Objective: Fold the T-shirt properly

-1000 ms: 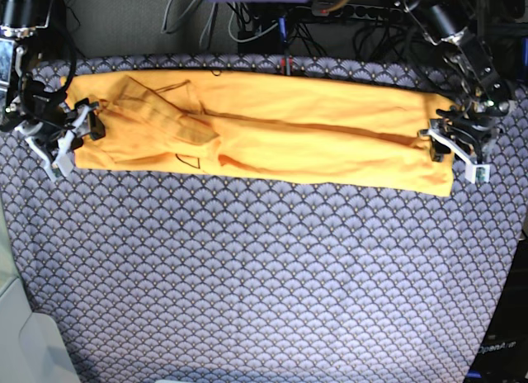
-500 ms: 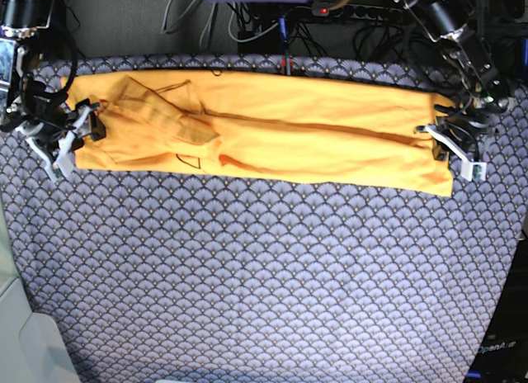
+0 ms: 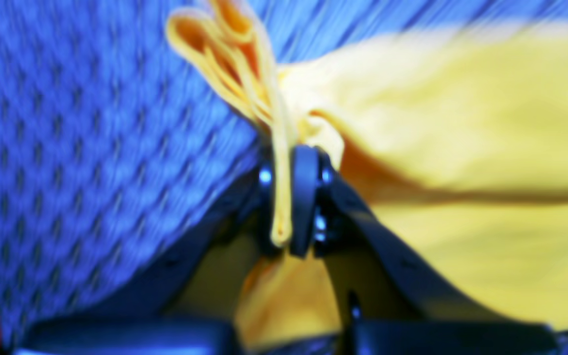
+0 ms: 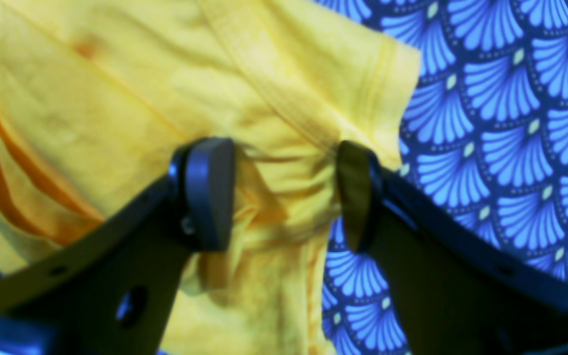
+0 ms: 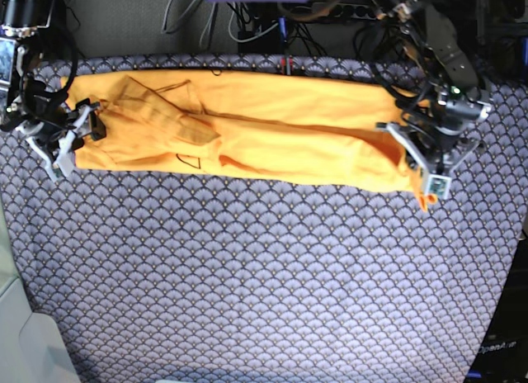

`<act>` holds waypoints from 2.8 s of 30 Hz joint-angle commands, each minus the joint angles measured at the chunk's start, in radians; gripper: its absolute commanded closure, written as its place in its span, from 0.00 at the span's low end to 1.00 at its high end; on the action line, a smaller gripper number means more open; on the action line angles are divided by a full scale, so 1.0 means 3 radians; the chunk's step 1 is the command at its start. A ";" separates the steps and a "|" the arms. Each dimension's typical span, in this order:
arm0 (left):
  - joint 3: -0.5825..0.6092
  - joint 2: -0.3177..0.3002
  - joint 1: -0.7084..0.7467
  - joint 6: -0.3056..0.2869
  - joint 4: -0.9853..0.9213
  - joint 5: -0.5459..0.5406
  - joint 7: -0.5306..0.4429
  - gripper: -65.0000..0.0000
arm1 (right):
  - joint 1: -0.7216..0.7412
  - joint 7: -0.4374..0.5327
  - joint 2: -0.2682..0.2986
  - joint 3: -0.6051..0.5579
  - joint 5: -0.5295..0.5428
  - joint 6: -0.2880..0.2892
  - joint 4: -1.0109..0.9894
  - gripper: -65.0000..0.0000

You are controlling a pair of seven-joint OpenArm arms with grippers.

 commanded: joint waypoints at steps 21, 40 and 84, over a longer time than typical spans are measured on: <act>0.1989 -0.0016 0.0092 0.0164 -0.0042 0.0435 0.0016 1.00 | 0.0009 -0.0027 0.0008 0.0005 0.0039 0.0002 0.0033 0.47; 0.2541 -0.0016 -0.0077 0.0890 -0.0676 -0.0051 0.0011 1.00 | 0.0003 -0.0027 -0.0013 0.0005 0.0034 0.0002 0.0018 0.47; 0.1836 -0.0640 0.0261 0.0982 -0.0257 -0.0767 -0.0107 0.58 | 0.0019 -0.0154 0.0085 0.0307 0.0054 0.0002 0.0033 0.47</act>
